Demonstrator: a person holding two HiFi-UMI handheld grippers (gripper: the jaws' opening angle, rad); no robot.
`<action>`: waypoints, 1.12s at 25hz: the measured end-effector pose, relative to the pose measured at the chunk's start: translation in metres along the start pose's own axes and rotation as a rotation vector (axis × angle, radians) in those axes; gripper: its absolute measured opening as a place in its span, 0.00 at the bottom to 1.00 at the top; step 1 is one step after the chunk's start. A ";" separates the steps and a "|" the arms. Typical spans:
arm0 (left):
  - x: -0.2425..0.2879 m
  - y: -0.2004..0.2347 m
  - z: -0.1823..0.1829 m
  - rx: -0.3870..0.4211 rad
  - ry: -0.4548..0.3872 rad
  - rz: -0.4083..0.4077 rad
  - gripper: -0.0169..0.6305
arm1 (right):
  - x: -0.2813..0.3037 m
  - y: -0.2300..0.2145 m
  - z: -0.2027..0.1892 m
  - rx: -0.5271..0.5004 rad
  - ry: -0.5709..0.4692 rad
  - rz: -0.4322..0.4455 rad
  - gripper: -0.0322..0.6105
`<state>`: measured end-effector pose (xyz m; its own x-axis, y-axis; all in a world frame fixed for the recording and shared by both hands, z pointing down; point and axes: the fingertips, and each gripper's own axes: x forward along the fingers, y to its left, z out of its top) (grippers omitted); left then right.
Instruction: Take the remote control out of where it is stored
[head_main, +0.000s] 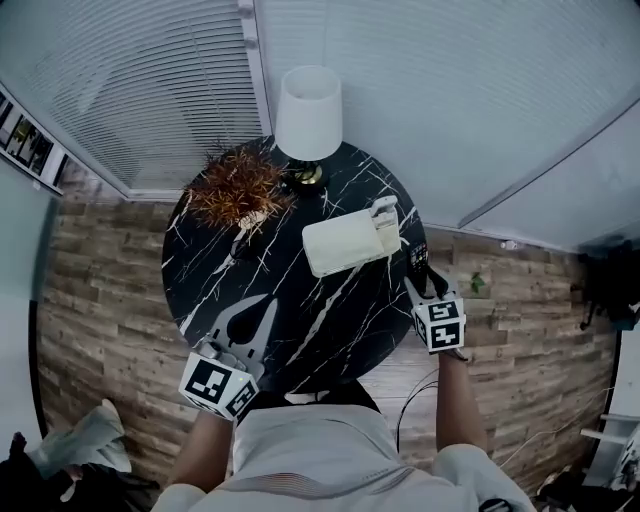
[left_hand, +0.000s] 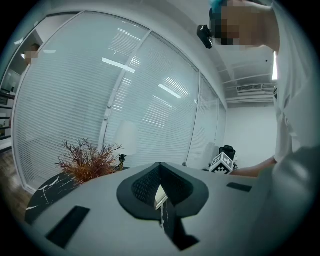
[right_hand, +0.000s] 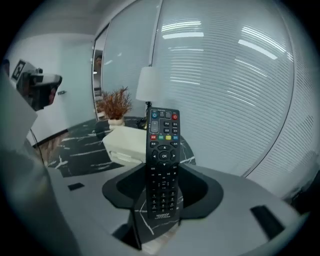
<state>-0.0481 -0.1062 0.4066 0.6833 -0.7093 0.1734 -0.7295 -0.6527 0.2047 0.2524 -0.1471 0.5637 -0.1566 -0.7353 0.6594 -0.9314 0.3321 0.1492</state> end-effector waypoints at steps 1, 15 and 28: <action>-0.001 -0.001 0.000 -0.001 -0.001 -0.003 0.04 | 0.002 0.007 -0.012 -0.025 0.046 0.013 0.37; -0.021 0.004 -0.016 0.001 0.028 0.037 0.04 | 0.077 0.056 -0.108 -0.252 0.400 0.084 0.14; -0.021 0.001 -0.012 -0.007 0.023 0.033 0.04 | 0.063 0.067 -0.078 -0.063 0.221 0.176 0.13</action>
<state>-0.0629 -0.0890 0.4147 0.6598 -0.7238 0.2019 -0.7511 -0.6276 0.2049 0.2062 -0.1251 0.6724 -0.2326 -0.5188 0.8227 -0.8728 0.4844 0.0587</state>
